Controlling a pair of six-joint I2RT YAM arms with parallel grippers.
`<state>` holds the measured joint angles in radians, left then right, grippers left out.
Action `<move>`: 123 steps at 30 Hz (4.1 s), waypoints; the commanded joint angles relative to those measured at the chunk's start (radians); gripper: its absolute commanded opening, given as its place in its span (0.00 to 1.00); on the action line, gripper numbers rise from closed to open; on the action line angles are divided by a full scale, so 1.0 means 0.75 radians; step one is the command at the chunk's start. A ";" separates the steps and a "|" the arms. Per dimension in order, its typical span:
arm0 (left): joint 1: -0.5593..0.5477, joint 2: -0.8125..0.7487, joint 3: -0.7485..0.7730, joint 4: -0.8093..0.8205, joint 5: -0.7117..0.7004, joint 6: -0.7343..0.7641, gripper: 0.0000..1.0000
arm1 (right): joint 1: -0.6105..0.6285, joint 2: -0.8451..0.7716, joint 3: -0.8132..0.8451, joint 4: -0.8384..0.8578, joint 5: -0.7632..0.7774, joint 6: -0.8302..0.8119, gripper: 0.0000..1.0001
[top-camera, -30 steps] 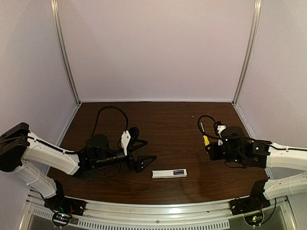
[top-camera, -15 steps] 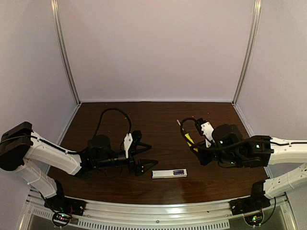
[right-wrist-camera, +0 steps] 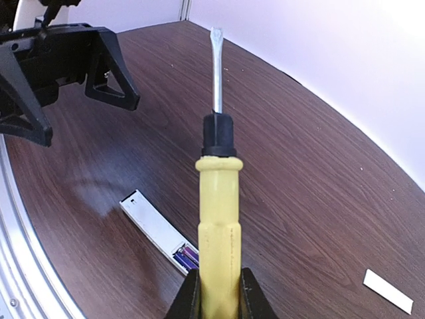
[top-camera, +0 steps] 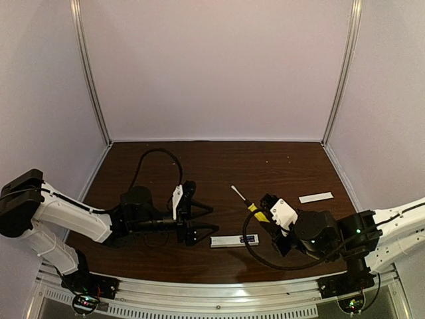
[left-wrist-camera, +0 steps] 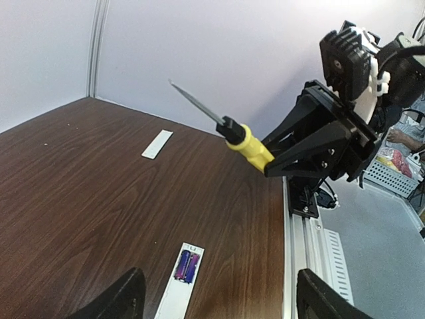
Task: Unload the batteries from the remote control
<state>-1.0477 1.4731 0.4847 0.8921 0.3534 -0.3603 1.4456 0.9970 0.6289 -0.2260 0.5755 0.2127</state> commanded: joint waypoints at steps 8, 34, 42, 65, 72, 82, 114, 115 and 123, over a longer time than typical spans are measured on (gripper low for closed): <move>0.005 -0.142 0.034 -0.035 0.044 -0.171 0.74 | 0.104 0.040 0.054 0.047 0.082 -0.258 0.00; 0.004 -0.273 0.076 -0.293 0.177 -0.277 0.62 | 0.150 0.143 0.119 0.061 -0.008 -0.627 0.00; 0.005 -0.229 0.113 -0.309 0.263 -0.289 0.52 | 0.153 0.191 0.131 0.089 -0.041 -0.666 0.00; -0.008 -0.137 0.207 -0.450 0.254 -0.235 0.25 | 0.156 0.215 0.174 0.026 -0.006 -0.667 0.00; -0.008 -0.151 0.206 -0.474 0.228 -0.224 0.17 | 0.156 0.213 0.178 0.011 0.006 -0.662 0.00; -0.007 -0.159 0.209 -0.492 0.221 -0.209 0.10 | 0.161 0.210 0.182 0.001 0.012 -0.662 0.00; -0.010 -0.210 0.173 -0.468 0.166 -0.195 0.00 | -0.089 0.113 0.260 -0.024 -0.229 0.232 1.00; -0.009 -0.214 0.167 -0.456 0.173 -0.193 0.00 | -0.133 0.111 0.256 -0.017 -0.300 0.253 1.00; -0.009 -0.210 0.162 -0.437 0.179 -0.178 0.00 | -0.395 0.033 0.157 0.127 -0.585 0.343 1.00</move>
<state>-1.0565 1.3315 0.6128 0.5076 0.4866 -0.5144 1.1946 1.0580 0.7803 -0.1856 0.2672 0.4126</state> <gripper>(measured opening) 0.031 0.995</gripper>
